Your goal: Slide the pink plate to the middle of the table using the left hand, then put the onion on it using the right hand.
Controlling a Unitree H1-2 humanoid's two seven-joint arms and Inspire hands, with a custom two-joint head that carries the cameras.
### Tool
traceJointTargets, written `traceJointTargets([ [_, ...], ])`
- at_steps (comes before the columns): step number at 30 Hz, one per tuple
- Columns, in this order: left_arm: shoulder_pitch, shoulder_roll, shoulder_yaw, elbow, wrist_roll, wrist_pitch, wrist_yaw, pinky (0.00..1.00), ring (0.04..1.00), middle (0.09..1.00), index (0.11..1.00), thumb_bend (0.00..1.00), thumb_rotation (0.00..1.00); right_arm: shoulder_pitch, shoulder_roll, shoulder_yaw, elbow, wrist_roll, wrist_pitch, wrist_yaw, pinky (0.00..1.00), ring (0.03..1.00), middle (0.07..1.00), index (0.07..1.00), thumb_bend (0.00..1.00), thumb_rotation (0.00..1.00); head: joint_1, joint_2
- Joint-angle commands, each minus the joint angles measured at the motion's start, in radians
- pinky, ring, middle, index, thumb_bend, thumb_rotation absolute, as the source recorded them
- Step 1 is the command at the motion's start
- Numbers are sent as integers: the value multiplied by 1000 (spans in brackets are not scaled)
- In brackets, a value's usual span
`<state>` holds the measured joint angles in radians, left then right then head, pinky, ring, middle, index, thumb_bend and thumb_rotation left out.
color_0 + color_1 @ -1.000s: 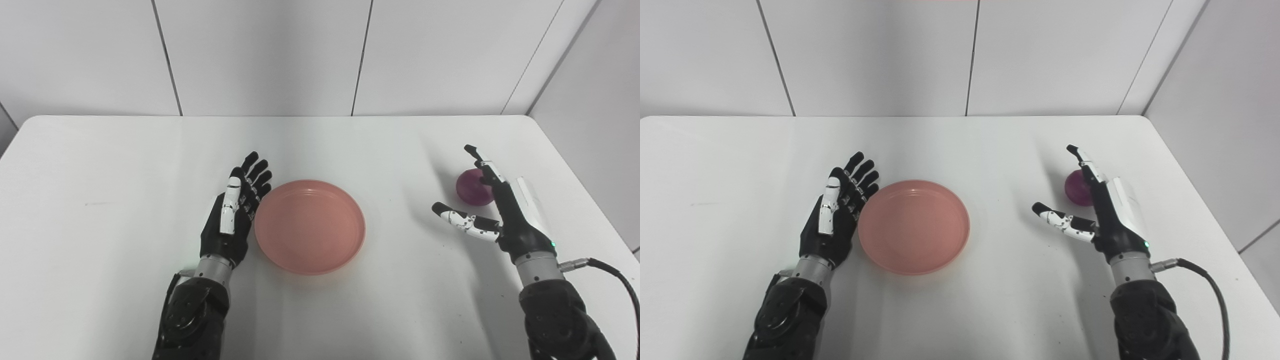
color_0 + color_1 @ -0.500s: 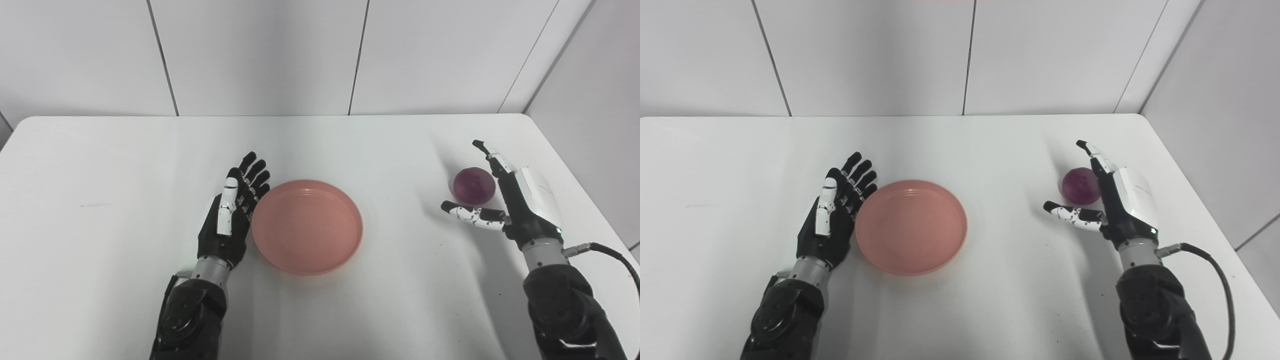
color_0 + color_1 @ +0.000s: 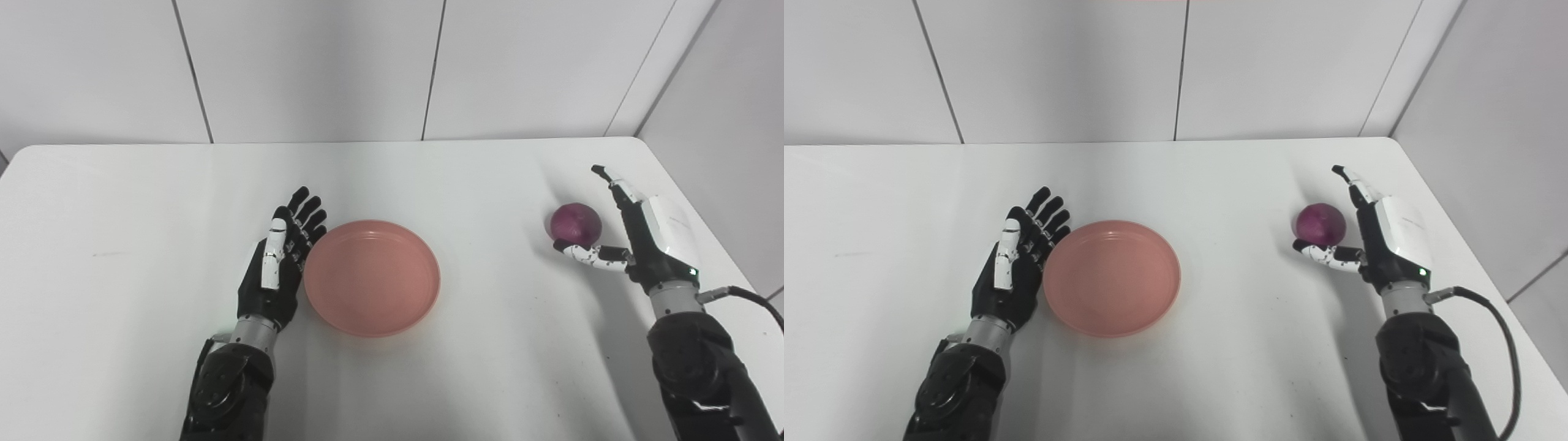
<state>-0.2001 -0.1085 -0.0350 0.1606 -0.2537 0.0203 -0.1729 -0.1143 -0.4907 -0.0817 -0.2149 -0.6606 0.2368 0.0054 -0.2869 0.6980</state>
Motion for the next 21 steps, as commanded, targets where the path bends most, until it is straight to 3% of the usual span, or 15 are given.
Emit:
traceJointTargets([
  [1,53,22,7,50,1,-10,-15,951,940,942,922,468,1000,-40,-29,-15,-26,-25,19,-1,741,863,908,918,970,313,-1,0],
  [21,45,23,11,71,12,-14,-3,944,931,932,912,466,1000,-108,-58,4,148,-27,66,53,764,859,882,885,1000,415,5,-16],
])
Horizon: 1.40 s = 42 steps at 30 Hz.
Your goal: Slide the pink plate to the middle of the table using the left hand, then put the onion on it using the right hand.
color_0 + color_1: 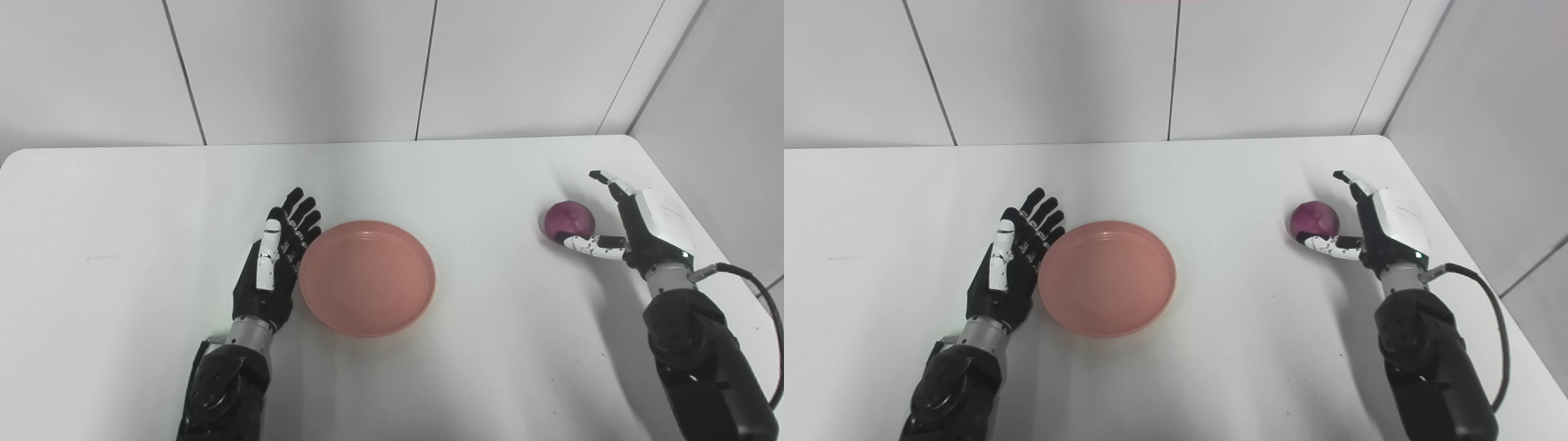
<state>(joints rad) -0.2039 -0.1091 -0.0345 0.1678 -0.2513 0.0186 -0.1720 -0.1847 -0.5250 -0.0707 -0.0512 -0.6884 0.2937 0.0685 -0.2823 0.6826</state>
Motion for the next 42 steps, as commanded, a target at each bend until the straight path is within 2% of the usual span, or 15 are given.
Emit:
traceJointTargets([
  [1,50,24,10,62,10,-12,-5,943,931,932,912,468,1000,-39,-23,-6,-9,3,7,-12,764,857,880,883,1000,404,0,-1],
  [10,55,26,10,52,12,-3,-5,940,931,934,914,466,1000,-54,-12,4,22,37,6,-8,755,846,880,881,1000,409,-2,3],
  [15,54,28,13,71,8,-22,-13,943,932,935,917,466,1000,-66,-7,17,47,47,11,-10,737,848,888,886,1000,414,-4,2],
  [23,57,29,10,66,14,-21,-11,940,931,934,917,460,1000,-83,-11,36,65,72,13,4,754,849,891,892,1000,464,-8,5],
  [29,60,27,10,59,9,-17,-14,943,934,936,920,459,1000,-97,-8,45,75,85,32,13,758,857,898,897,1000,449,-9,6],
  [35,62,26,11,57,7,-16,-15,942,933,936,920,459,1000,-106,-8,48,97,96,9,5,754,848,890,891,1000,438,-7,7],
  [42,61,26,12,59,9,-17,-11,936,929,931,914,462,1000,-119,-16,55,121,91,19,9,760,853,892,895,1000,450,-9,6],
])
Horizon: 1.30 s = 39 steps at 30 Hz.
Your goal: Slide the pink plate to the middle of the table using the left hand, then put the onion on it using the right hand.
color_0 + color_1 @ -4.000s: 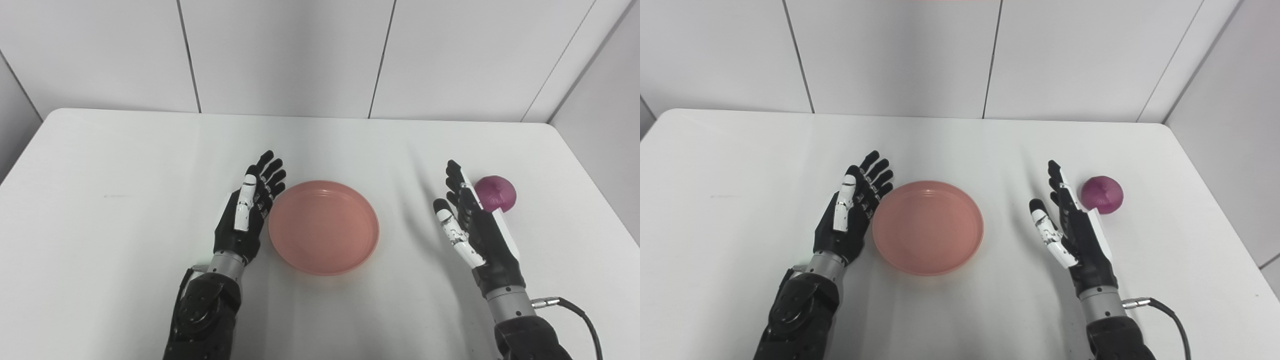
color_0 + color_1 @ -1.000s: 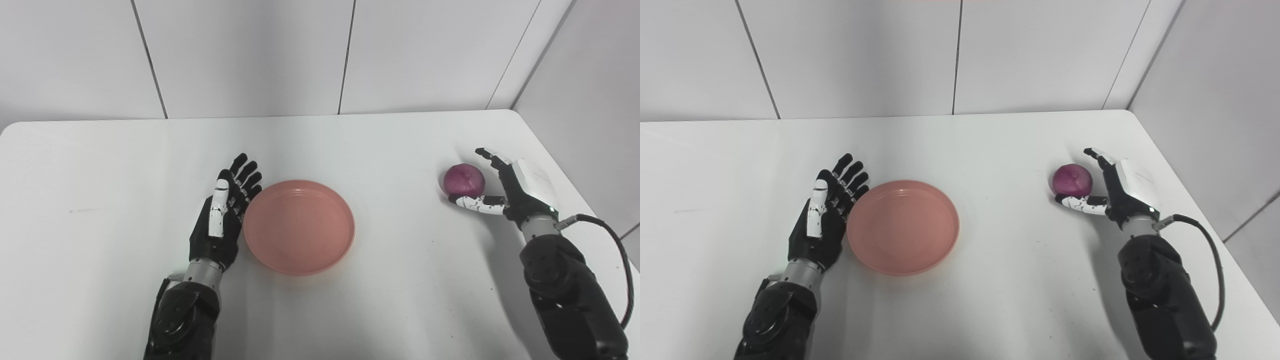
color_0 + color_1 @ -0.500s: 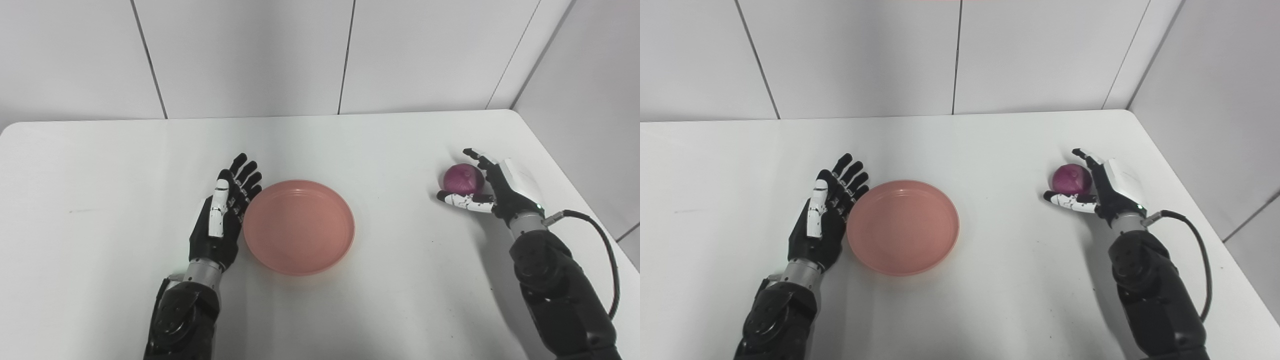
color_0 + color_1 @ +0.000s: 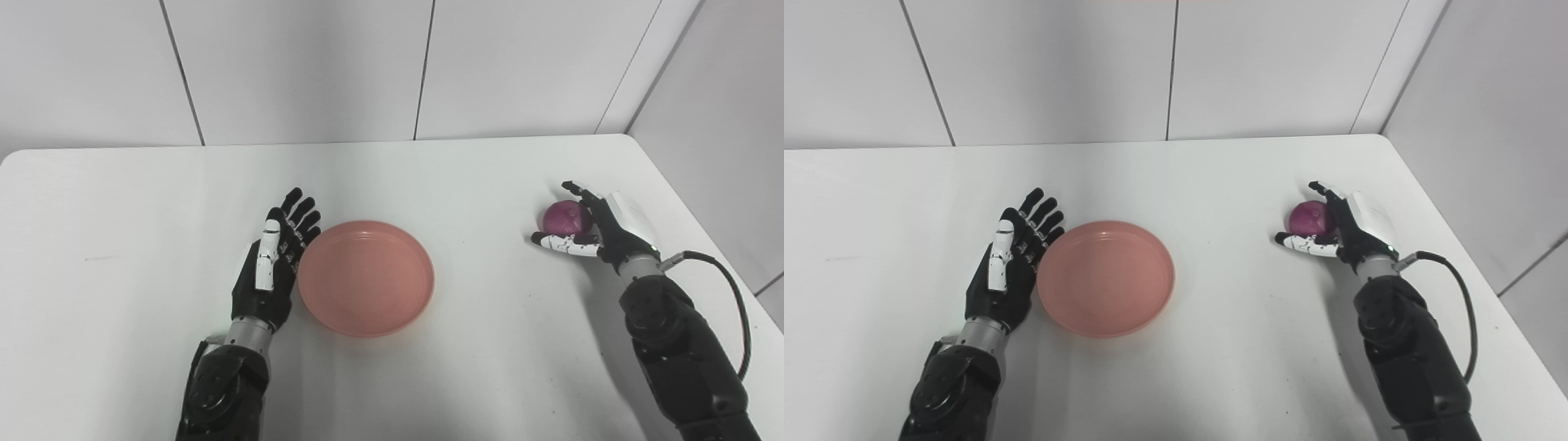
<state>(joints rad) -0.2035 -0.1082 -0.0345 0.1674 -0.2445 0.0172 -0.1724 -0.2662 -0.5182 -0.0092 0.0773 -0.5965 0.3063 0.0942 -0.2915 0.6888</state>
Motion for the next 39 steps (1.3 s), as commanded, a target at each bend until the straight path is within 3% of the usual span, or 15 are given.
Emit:
traceJointTargets([
  [1,61,26,12,59,0,-15,-14,938,931,934,917,462,1000,-38,-25,-6,-7,-2,9,-15,759,854,893,895,1000,450,0,0],
  [15,66,27,10,48,-2,-5,-15,944,935,938,921,463,1000,-30,-52,3,-20,-12,34,14,756,852,878,870,1000,419,-1,6],
  [20,64,27,11,56,-4,-10,-17,944,935,937,920,462,1000,-30,-51,0,-30,-12,48,25,751,844,869,856,972,365,0,6],
  [31,66,30,11,56,-6,-10,-21,940,935,940,923,465,1000,-27,-47,-11,-7,0,53,10,673,762,795,790,953,242,0,8],
  [39,65,30,12,58,-8,-11,-21,942,935,939,921,468,1000,-25,-45,-10,8,3,22,-28,513,572,627,630,851,145,2,7],
])
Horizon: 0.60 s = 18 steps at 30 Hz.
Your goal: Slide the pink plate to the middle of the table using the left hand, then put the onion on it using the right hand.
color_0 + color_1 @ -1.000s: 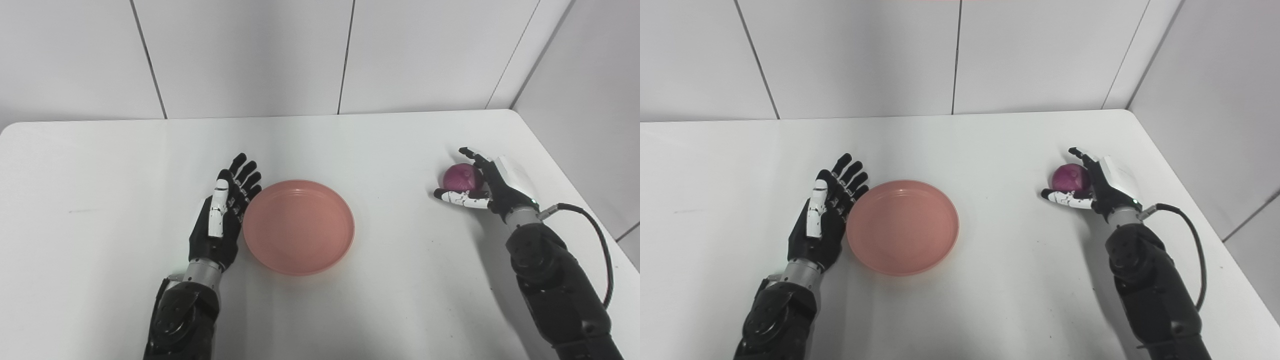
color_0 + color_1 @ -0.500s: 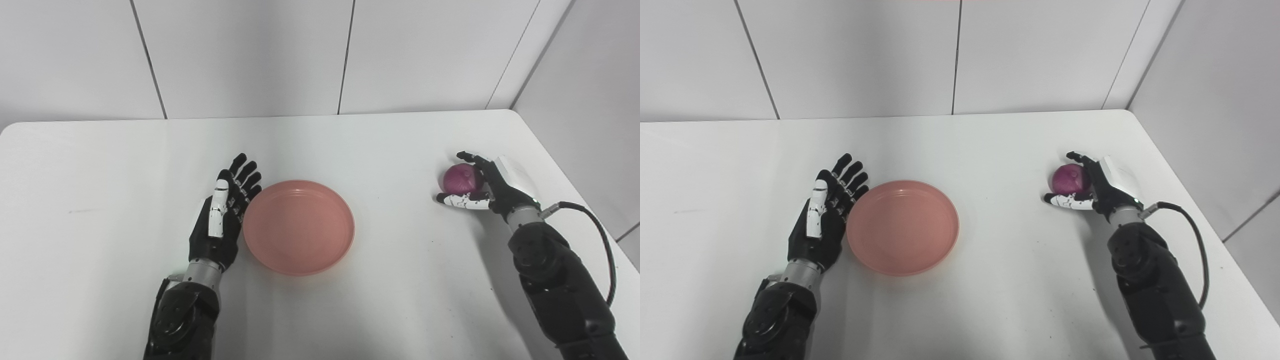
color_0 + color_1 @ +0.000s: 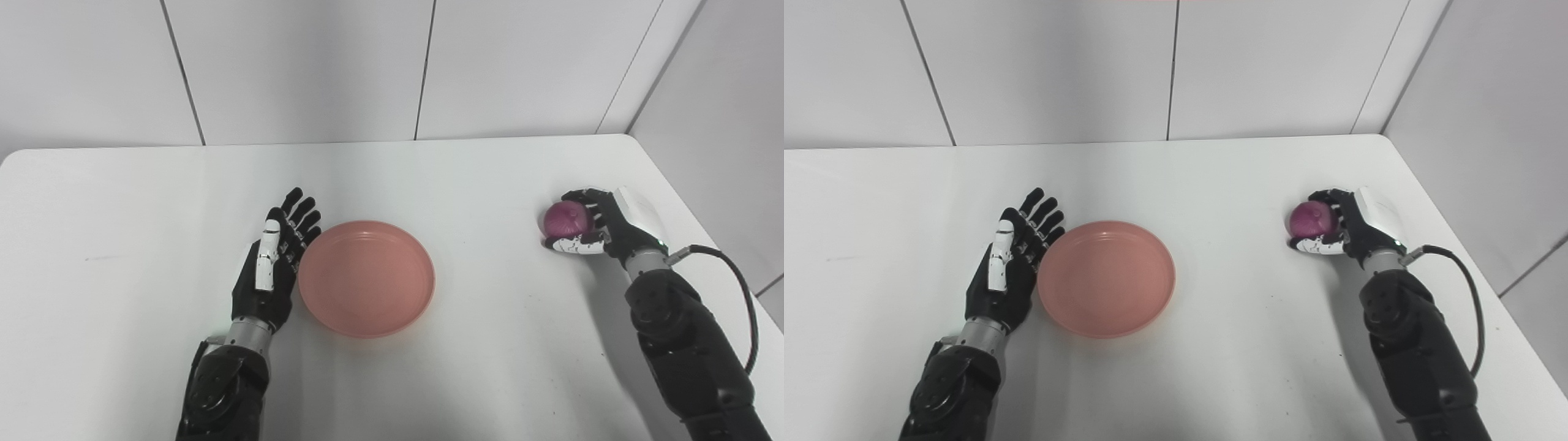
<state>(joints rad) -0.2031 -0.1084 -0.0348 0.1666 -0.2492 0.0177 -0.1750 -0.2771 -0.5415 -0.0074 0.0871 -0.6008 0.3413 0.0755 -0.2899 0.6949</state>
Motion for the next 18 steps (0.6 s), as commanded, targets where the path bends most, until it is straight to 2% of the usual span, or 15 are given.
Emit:
traceJointTargets([
  [1,64,30,13,59,-4,-12,-19,942,935,940,922,468,1000,-14,-21,-12,0,12,-19,-14,503,559,610,607,836,121,0,1],
  [3,65,31,11,58,-1,-10,-17,941,934,939,921,468,1000,-14,-22,-11,14,19,-38,-35,478,543,591,572,798,73,-1,1],
  [7,65,31,10,51,1,-2,-13,939,932,937,919,469,1000,-22,-21,-4,29,33,-31,-50,467,537,579,555,755,45,0,0],
  [8,65,31,10,53,-1,-3,-14,941,934,939,921,465,1000,-23,-21,-2,32,35,-33,-53,454,526,567,515,615,98,0,0],
  [10,63,33,11,63,-4,-14,-22,946,937,942,924,464,1000,-24,-23,1,42,44,-51,-61,437,512,553,492,533,129,0,0],
  [18,62,35,10,65,1,-13,-17,942,934,939,921,470,1000,-18,-24,7,44,52,-90,-79,397,473,518,485,517,137,0,-1],
])
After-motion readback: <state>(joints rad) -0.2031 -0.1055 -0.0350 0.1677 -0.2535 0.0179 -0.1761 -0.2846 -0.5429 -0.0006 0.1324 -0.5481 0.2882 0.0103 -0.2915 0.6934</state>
